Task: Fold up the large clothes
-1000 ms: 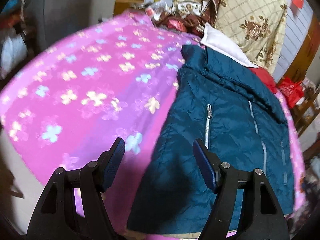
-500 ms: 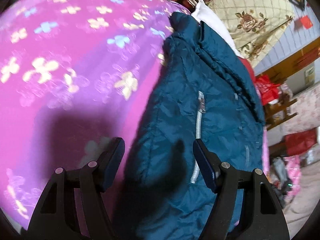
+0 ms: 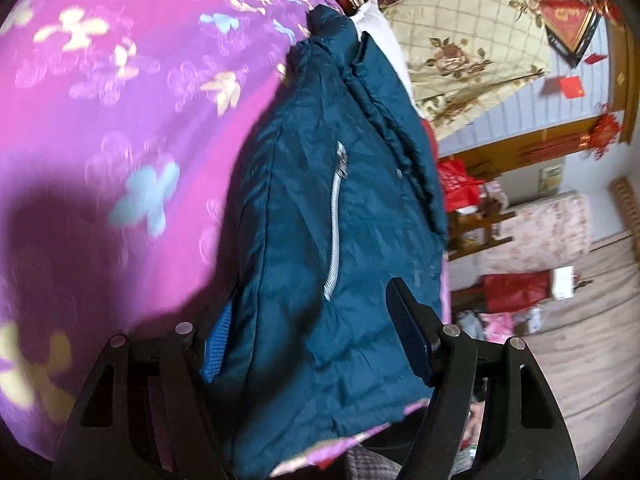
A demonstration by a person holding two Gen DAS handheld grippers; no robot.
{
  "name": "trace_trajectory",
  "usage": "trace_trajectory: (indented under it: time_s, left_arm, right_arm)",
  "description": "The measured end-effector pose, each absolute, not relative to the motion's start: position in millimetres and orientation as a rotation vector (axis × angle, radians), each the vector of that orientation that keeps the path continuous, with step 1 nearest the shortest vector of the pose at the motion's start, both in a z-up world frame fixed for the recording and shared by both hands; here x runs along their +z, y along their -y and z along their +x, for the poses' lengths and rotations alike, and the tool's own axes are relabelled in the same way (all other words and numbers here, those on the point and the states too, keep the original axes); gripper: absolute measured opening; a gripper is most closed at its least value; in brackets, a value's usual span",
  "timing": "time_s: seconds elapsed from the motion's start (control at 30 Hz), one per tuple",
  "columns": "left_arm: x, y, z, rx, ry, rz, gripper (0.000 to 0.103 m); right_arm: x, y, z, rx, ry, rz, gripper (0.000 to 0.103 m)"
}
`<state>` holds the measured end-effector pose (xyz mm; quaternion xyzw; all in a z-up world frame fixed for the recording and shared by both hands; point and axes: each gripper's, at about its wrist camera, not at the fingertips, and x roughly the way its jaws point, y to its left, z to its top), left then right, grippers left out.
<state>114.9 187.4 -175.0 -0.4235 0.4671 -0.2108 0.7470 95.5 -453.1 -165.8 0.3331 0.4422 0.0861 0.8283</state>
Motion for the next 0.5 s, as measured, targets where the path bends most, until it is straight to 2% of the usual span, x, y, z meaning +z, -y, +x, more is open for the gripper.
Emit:
trace_trajectory:
  time_s: [0.17, 0.3, 0.5]
  left_arm:
    - [-180, -199, 99, -0.537, -0.976, -1.024, 0.071]
    - [-177, -194, 92, -0.562, -0.961, -0.999, 0.071]
    - [-171, -172, 85, -0.581, -0.966, -0.935, 0.079]
  right_arm:
    - [-165, 445, 80, 0.207, -0.964, 0.665, 0.051]
    - [-168, 437, 73, 0.263, -0.988, 0.674, 0.051]
    - [-170, 416, 67, 0.321, -0.982, 0.653, 0.053]
